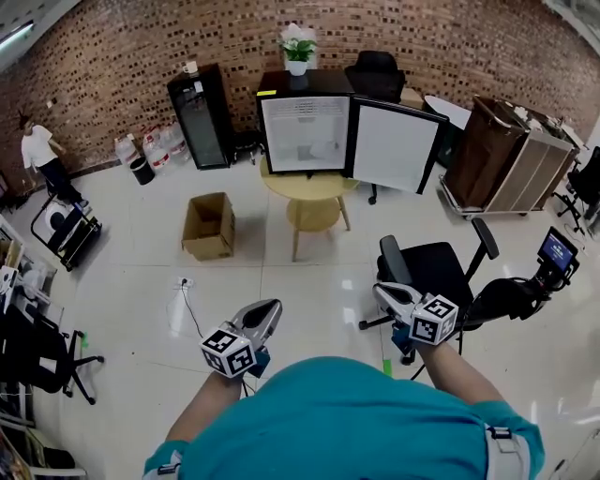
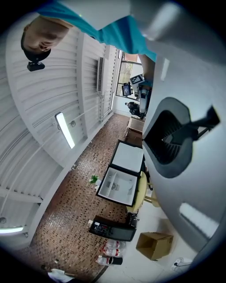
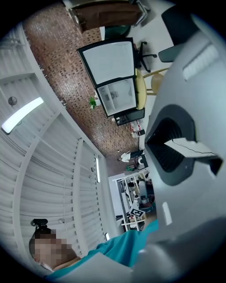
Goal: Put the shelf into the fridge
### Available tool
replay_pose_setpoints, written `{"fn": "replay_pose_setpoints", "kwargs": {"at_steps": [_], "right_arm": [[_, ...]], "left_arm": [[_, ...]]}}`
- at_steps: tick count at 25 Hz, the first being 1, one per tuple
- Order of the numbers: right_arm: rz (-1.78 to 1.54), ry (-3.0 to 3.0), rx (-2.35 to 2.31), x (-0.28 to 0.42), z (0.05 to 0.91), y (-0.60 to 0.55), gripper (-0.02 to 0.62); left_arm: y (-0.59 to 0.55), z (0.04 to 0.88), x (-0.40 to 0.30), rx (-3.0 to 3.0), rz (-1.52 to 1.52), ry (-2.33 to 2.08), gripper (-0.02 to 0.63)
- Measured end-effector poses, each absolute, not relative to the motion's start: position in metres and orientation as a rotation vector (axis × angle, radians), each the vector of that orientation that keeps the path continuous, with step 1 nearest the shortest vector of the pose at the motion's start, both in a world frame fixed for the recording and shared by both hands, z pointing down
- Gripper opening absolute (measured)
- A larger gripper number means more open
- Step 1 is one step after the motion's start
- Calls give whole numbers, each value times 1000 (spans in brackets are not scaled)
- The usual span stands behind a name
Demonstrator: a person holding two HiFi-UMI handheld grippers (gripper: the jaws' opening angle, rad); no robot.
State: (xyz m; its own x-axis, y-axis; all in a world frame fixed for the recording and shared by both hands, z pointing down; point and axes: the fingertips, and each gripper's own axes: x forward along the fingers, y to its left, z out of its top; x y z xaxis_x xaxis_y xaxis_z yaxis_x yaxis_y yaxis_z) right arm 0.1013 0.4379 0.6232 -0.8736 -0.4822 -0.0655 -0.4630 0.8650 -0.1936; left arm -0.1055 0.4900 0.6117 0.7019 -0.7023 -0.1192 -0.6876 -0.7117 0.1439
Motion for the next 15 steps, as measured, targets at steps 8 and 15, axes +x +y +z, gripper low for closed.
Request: {"fn": "replay_pose_setpoints", "kwargs": {"at_steps": [8,15], "right_arm": [[-260,2949,-716,102,628,433,0],[-252,2959,-699,95,634,432,0]], "left_arm": [[488,617,-108,2782,-270,-1177,0],[485,620,-112,2786,-265,-1179,0]]}}
